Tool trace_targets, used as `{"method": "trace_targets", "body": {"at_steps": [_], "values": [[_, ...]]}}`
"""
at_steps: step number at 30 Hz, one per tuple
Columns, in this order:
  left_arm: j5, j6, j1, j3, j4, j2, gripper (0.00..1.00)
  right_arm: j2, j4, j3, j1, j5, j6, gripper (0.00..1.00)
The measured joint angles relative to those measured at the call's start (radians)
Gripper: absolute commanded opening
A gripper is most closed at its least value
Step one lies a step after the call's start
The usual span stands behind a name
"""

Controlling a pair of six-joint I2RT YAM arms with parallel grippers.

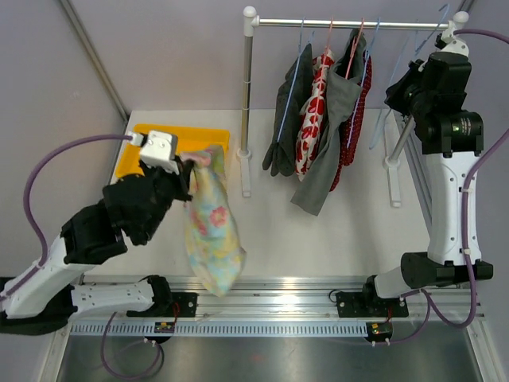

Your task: Remove the skirt from the hanger

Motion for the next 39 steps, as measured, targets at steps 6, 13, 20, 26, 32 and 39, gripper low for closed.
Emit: {"method": "trace_targets", "body": {"at_steps": [6, 13, 20, 26, 32, 39], "values": [[0.203, 0.225, 0.45, 0.233, 0.104, 0.156, 0.0, 0.021, 0.023, 0.006, 0.0, 0.0, -0.006, 0.0], [0.394, 0.27, 0.867, 0.589, 0.159, 0.56, 0.0, 0.001, 0.073, -0.076, 0.0, 0.001, -0.015, 0.0], [0.417, 0.199, 1.083, 0.673, 0.153, 0.874, 0.03, -0.009, 0.076, -0.138, -0.003, 0.002, -0.029, 0.0], [0.402, 0.094, 1.133, 0.431, 0.149, 0.896, 0.74, -0.051, 0.082, -0.177, -0.004, 0.013, -0.041, 0.0], [0.419, 0.018, 1.123, 0.201, 0.141, 0.803, 0.99, -0.069, 0.087, -0.172, -0.013, 0.036, -0.05, 0.0], [0.458, -0.055, 1.108, -0.073, 0.122, 0.5, 0.99, -0.028, 0.084, -0.089, -0.032, 0.067, -0.068, 0.0]]}}
